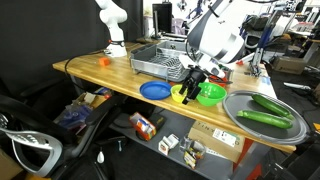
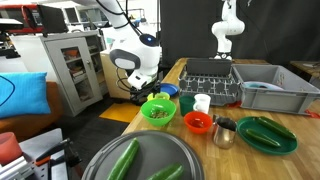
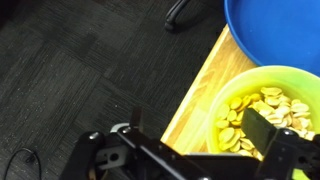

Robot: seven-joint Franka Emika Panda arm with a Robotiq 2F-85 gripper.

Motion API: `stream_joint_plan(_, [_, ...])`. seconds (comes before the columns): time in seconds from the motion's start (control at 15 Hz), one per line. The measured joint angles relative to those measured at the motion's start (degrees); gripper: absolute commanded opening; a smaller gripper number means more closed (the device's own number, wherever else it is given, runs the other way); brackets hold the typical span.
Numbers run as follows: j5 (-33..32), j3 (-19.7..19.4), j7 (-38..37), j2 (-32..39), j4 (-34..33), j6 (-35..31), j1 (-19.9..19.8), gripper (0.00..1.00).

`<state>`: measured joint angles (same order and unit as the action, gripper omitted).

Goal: Pour the contents from yellow bowl into the orange bowl

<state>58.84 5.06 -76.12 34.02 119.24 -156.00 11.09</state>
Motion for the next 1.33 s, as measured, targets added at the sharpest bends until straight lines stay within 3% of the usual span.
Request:
stream_joint_plan(0.13, [0.0, -0.02, -0.23, 0.38, -0.21, 0.0, 0.0, 0.71])
stream_joint_plan(0.33, [0.01, -0.01, -0.24, 1.36, -0.63, 0.03, 0.0, 0.49])
stream_joint_plan(0.6, [0.01, -0.04, -0.25, 1.96, -0.98, 0.02, 0.0, 0.21])
stream_joint_plan(0.8, [0.01, -0.09, -0.25, 2.35, -1.55, 0.02, 0.0, 0.1])
stream_joint_plan(0.87, [0.01, -0.1, -0.25, 2.39, -1.65, 0.02, -0.01, 0.0])
stream_joint_plan(1.33, [0.01, -0.36, -0.25, 1.77, -2.7, -0.14, -0.14, 0.01])
